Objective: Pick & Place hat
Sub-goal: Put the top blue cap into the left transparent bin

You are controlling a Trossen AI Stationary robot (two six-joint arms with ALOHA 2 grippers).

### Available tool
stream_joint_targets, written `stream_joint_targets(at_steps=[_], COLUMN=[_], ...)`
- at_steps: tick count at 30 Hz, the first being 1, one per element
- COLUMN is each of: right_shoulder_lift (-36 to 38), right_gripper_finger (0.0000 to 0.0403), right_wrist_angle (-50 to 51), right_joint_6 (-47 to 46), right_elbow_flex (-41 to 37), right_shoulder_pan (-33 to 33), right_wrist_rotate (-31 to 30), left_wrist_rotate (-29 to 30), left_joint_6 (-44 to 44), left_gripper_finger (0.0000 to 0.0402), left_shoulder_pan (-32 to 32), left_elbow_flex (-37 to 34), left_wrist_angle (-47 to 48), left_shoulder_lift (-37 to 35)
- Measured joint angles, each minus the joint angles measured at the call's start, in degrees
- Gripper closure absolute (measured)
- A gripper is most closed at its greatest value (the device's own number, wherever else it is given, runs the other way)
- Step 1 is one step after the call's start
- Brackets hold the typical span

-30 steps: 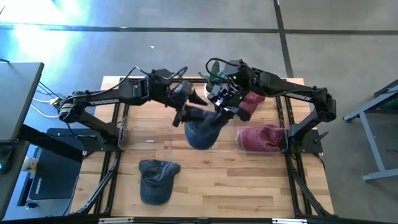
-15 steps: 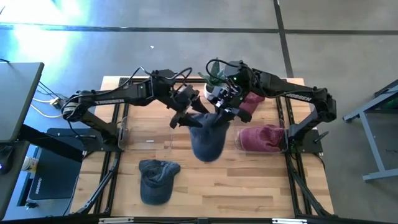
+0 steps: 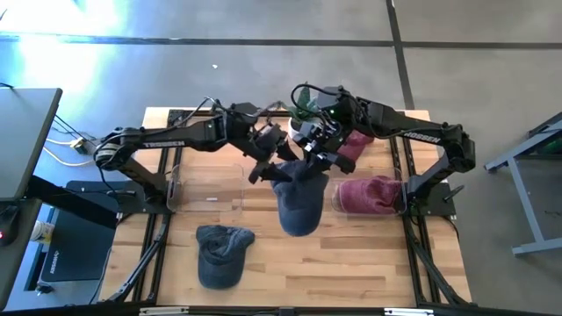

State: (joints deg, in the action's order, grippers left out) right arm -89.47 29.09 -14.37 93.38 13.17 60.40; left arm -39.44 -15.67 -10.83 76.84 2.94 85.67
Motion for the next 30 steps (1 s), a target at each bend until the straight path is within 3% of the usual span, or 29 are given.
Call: stream_joint_targets(at_steps=[11, 22, 26, 30], right_shoulder_lift=[0.0, 0.0, 0.0, 0.0], right_gripper_finger=[0.0394, 0.0393, 0.0398, 0.0398], right_wrist_angle=[7.31, 12.97, 13.52, 15.01], right_joint_6=[3.23, 6.05, 7.87, 8.91], right_elbow_flex=[0.0, 0.0, 0.0, 0.0], right_shoulder_pan=[-0.92, -0.96, -0.96, -1.03], right_wrist_rotate=[-3.58, -7.17, -7.37, -8.69], left_wrist_rotate=[-5.31, -9.2, -9.27, -10.1], left_joint_6=[-2.64, -4.19, -4.19, -4.39], left_gripper_finger=[0.0074, 0.0076, 0.0101, 0.0155], left_shoulder_pan=[0.87, 0.85, 0.85, 0.85], left_elbow_flex=[0.3, -0.01, 0.0, 0.0], left_wrist_angle=[-7.44, -6.57, -6.76, -6.54], left_shoulder_lift=[2.63, 3.63, 3.5, 3.5])
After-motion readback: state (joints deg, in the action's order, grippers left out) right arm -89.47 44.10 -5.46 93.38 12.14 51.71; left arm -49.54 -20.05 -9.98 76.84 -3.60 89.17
